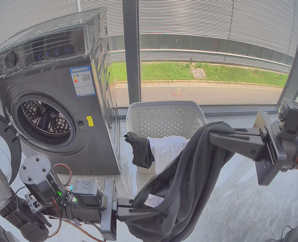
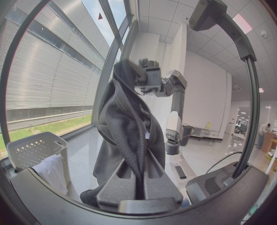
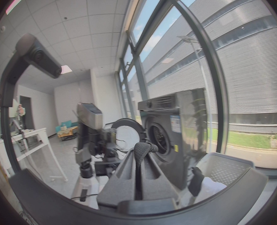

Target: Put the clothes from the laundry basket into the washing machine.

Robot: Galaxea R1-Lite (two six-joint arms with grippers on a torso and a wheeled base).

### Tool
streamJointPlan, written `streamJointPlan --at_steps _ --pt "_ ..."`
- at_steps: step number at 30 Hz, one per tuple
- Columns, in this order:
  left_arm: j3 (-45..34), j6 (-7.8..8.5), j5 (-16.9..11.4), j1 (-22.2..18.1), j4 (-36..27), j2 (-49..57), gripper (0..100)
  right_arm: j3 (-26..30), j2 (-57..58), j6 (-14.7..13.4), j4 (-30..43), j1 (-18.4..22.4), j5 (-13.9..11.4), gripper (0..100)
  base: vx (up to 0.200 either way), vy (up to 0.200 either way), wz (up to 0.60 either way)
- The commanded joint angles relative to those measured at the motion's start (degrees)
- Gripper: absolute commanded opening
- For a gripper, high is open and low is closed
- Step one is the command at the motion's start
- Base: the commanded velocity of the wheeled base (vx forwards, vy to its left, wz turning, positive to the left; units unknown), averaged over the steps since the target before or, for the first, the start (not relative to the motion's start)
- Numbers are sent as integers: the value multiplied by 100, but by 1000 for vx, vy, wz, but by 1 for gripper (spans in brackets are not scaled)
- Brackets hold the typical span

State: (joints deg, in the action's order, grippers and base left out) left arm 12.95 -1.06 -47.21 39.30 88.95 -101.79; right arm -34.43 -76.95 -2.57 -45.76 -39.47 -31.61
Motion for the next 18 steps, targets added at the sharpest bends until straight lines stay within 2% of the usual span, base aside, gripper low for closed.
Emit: streamJointPlan --at_steps 1,5,8,10,11,12,18 --pt "182 -17 63 -494 25 414 0 59 -84 20 -3 678 85 0 0 0 0" --pt "454 -35 221 -634 8 450 0 59 -66 29 -3 898 146 0 0 0 0" --pt "1219 -360 555 -696 -10 432 0 59 -75 20 -20 1240 199 0 0 0 0" --pt "1324 -412 635 -696 -10 432 0 59 -75 20 -29 1275 199 0 0 0 0" --pt "1852 -650 986 -652 -36 414 0 50 -57 11 -47 1337 190 0 0 0 0" --pt "2019 -711 1074 -643 -80 423 0 50 -31 11 -47 1337 190 0 0 0 0" --pt "2449 -746 1162 -599 -493 450 0 76 39 2 -47 1346 155 0 0 0 0"
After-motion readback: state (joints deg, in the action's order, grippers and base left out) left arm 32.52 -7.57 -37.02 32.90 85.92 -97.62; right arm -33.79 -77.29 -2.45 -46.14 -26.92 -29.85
